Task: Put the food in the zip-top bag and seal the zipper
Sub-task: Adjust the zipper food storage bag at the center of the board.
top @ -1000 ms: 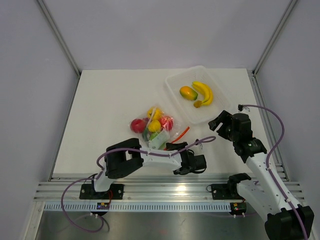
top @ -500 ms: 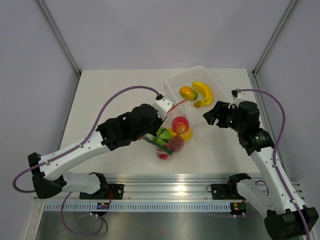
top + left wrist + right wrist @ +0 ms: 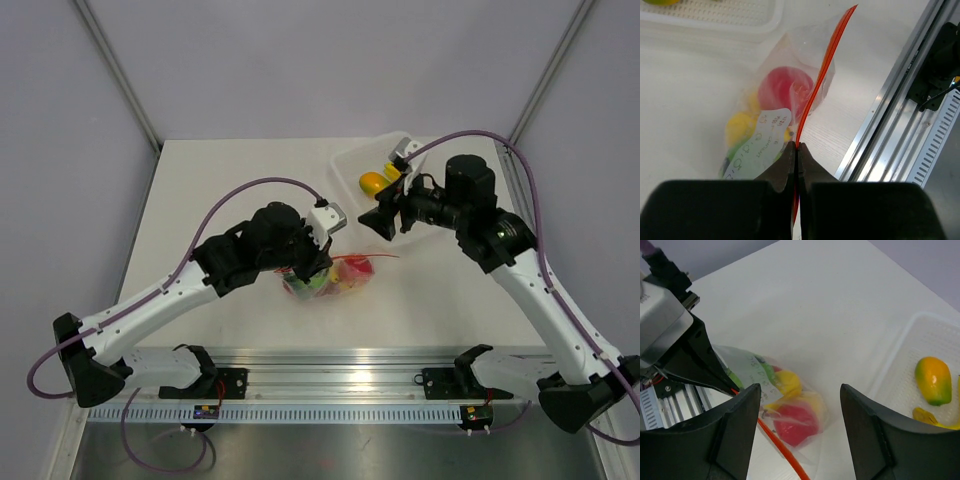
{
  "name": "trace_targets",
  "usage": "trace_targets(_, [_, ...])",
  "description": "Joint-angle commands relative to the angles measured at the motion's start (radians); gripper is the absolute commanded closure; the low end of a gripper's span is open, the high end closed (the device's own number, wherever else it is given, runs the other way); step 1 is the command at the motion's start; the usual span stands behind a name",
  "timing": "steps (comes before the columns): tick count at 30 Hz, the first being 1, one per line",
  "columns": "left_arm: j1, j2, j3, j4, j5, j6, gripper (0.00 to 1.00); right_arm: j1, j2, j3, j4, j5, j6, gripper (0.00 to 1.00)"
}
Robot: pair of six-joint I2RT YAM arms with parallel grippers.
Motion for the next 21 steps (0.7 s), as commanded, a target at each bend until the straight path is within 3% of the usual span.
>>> trace_targets(1, [0.025, -0.021, 0.012, 0.115, 0.115, 0.016, 1.0, 0.036, 0.066, 0.025, -0.07, -0.07, -0.137, 0.28])
trace_targets(7, [0.077, -0.024, 0.0, 0.118, 0.181, 0.016, 1.0, 0.055, 0.084, -0.027, -0.048, -0.171, -0.178, 0.26])
trace_targets(21, [0.138, -0.017, -0.01, 0.14, 0.281, 0.041, 1.0, 0.108, 0.156, -0.026, -0.114, -0.176, -0.295, 0.26])
